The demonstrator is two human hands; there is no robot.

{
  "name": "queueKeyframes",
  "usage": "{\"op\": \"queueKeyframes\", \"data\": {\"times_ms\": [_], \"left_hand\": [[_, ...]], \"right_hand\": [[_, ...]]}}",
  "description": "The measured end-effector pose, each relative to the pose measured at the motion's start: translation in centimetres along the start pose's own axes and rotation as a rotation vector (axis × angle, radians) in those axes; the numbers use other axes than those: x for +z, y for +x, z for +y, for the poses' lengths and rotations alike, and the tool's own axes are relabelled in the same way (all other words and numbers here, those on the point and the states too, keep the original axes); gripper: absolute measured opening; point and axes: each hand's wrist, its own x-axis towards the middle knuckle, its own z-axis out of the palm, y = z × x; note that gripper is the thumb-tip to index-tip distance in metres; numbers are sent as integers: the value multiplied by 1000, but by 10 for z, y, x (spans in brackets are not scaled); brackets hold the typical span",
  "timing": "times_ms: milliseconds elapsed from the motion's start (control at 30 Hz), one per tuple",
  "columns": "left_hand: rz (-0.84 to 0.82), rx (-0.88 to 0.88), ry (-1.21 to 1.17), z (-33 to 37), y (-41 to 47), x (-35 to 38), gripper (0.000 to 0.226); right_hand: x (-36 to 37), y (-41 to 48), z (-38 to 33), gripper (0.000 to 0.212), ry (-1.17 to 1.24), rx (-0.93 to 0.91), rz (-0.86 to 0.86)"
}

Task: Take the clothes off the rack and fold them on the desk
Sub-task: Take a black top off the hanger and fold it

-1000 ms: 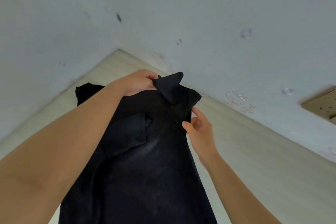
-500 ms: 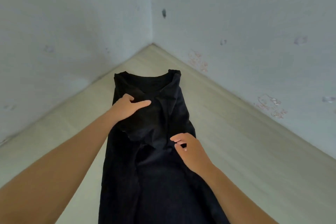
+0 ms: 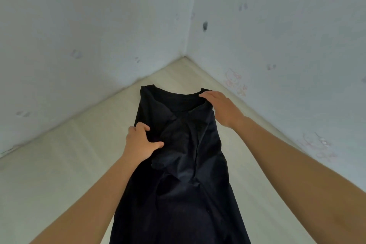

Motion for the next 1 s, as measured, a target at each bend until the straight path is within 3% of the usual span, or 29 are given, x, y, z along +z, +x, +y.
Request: {"op": "queueKeyframes", "data": {"times_ms": [67, 200, 333, 433, 533, 600, 633, 700, 767, 800, 900, 1000], "left_hand": [[-36, -37, 39, -5, 2, -3, 55], [-65, 55, 215, -10, 7, -17, 22], [-167, 169, 9, -9, 12, -43, 18], [-19, 143, -129, -8, 29, -46, 14], [134, 61, -7, -11, 47, -30, 12], [193, 19, 72, -10, 49, -20, 27], [262, 56, 114, -7, 46, -18, 34], [367, 291, 197, 0, 33, -13, 39], [273, 541, 349, -1, 17, -1, 39], [191, 586, 438, -6, 11, 6, 40], [31, 454, 562, -30, -6, 19, 50], [83, 361, 466, -43, -32, 16, 53]], "right_hand": [[2, 15, 6, 57, -70, 8, -91], [-11, 33, 20, 18, -209, 11, -203], [-33, 49, 28, 32, 20, 92, -189], [-41, 61, 35, 36, -11, 186, -56], [-19, 66, 42, 29, -39, 233, 36], [1, 59, 43, 31, -3, 237, 61], [8, 52, 40, 40, 22, 226, 85], [18, 33, 31, 49, 90, 173, 176], [32, 5, 19, 47, 147, 105, 209], [40, -13, 14, 47, 159, 75, 179], [64, -75, 3, 54, 169, 70, 54], [83, -143, -6, 56, 251, 179, 44]]}}
